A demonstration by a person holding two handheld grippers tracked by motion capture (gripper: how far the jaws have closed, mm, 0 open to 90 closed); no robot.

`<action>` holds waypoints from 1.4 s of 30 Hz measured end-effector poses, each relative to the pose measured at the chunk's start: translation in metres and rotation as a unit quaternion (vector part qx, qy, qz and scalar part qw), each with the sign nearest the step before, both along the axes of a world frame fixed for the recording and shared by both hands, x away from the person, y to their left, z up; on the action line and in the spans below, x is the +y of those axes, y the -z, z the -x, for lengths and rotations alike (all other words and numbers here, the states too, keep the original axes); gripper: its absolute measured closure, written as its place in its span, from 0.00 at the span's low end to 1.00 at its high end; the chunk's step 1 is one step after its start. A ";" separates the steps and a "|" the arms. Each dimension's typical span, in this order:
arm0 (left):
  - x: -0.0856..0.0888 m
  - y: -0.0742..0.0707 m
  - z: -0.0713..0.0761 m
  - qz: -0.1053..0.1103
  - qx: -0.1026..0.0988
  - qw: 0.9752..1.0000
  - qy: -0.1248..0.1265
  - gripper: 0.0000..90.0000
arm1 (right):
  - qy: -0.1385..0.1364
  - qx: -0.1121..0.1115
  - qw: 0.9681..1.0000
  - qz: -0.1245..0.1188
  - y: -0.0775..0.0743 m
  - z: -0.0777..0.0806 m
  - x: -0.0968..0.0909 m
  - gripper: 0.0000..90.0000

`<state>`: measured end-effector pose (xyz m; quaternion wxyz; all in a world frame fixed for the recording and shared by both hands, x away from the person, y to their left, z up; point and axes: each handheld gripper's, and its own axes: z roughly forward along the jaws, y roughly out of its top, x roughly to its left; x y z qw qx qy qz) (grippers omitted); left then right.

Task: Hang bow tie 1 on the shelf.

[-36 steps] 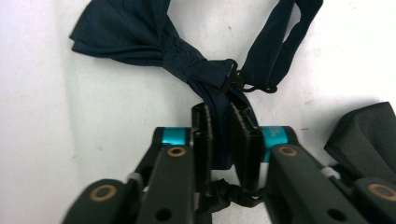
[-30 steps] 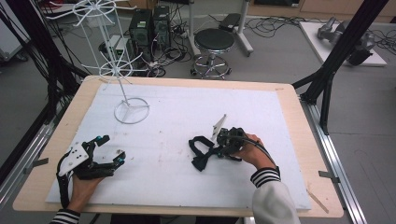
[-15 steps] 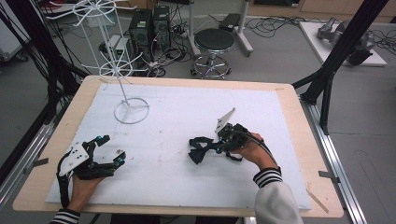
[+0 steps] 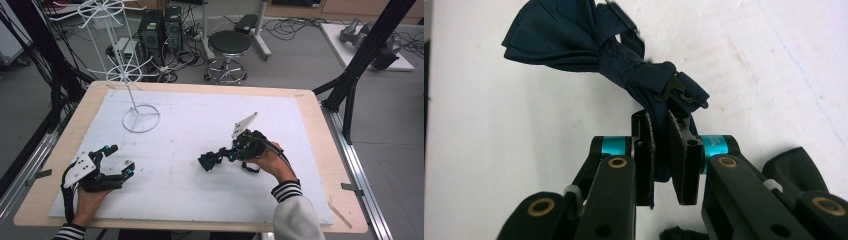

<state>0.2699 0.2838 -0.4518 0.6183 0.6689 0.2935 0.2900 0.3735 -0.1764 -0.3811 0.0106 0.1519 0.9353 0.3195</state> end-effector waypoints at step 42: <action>-0.024 -0.094 -0.021 -0.018 -0.019 0.989 0.146 0.07 | 0.060 0.002 0.984 -0.170 -0.034 0.008 0.029 0.92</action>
